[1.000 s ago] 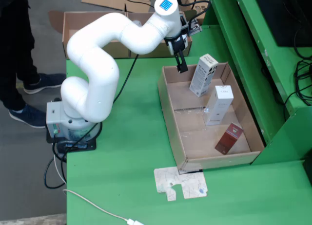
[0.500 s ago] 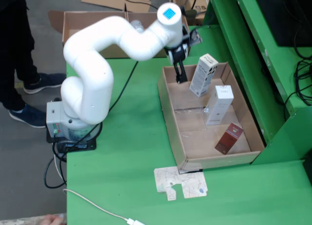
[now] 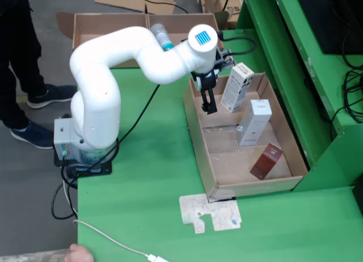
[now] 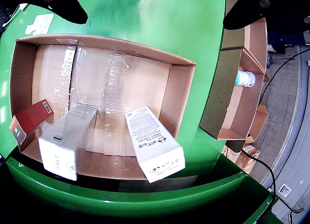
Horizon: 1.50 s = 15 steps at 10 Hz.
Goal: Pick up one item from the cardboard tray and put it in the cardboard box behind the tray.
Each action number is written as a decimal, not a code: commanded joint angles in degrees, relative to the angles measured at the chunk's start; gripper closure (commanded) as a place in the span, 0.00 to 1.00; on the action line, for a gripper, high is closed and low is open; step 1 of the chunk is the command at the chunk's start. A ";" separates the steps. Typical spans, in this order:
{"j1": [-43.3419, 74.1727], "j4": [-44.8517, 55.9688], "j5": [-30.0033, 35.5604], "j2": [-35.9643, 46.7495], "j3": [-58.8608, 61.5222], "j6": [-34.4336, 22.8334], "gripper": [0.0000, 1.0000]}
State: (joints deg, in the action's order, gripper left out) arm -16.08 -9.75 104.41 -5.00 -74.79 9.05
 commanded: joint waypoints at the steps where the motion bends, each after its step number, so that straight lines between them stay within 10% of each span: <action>1: 7.56 5.97 2.10 0.74 5.14 -6.02 0.00; 8: 17.74 19.09 2.82 -6.06 17.47 -15.42 0.00; 15: 14.95 42.23 -2.87 -18.48 43.26 -9.92 0.00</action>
State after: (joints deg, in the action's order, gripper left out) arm 1.05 22.14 103.97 -21.00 -47.10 -3.51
